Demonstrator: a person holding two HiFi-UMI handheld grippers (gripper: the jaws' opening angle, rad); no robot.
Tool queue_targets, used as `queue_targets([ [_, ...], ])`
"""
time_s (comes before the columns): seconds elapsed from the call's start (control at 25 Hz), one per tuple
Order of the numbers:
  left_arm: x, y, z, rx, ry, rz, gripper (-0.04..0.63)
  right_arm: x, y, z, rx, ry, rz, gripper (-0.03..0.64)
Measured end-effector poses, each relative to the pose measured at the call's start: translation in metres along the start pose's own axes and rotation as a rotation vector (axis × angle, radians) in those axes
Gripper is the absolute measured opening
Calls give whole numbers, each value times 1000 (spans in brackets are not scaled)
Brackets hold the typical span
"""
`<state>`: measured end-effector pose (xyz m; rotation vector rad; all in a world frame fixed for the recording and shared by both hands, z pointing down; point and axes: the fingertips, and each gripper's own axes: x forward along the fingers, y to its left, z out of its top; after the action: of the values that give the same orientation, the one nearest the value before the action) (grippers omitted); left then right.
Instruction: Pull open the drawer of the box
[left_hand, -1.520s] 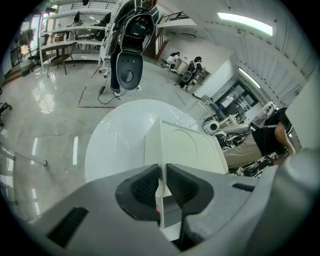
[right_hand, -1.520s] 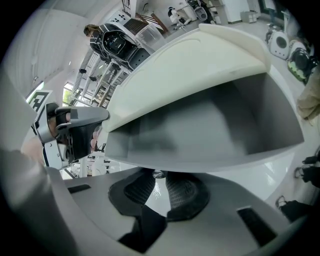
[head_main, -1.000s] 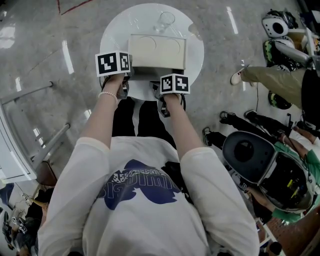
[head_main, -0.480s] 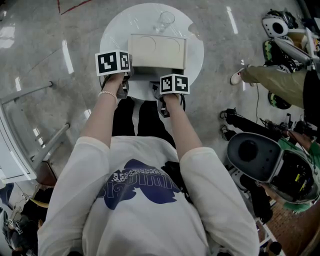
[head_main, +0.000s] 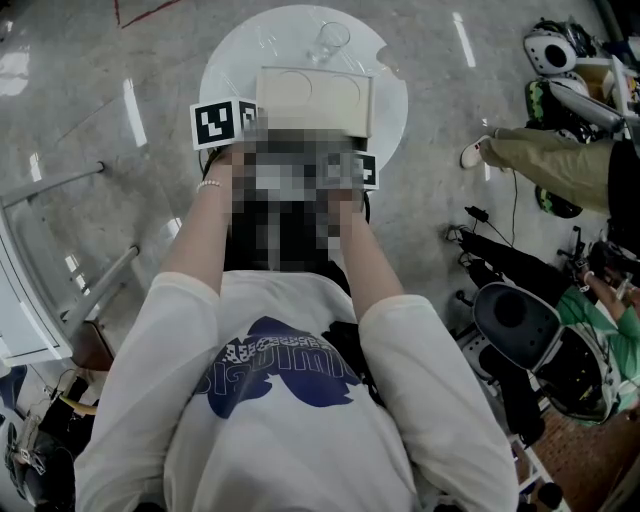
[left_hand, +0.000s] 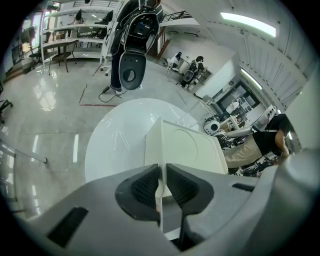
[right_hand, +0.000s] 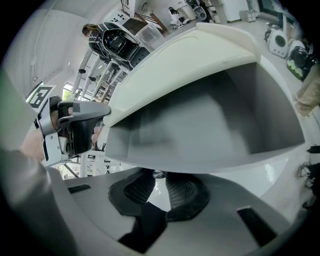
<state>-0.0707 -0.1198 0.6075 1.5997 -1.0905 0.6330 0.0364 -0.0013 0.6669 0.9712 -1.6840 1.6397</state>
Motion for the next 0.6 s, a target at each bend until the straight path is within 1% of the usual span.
queue_targets([
  [0.6,-3,1,-1,-13,4,0,57,-1,3,-4,-5,1,-7,58],
])
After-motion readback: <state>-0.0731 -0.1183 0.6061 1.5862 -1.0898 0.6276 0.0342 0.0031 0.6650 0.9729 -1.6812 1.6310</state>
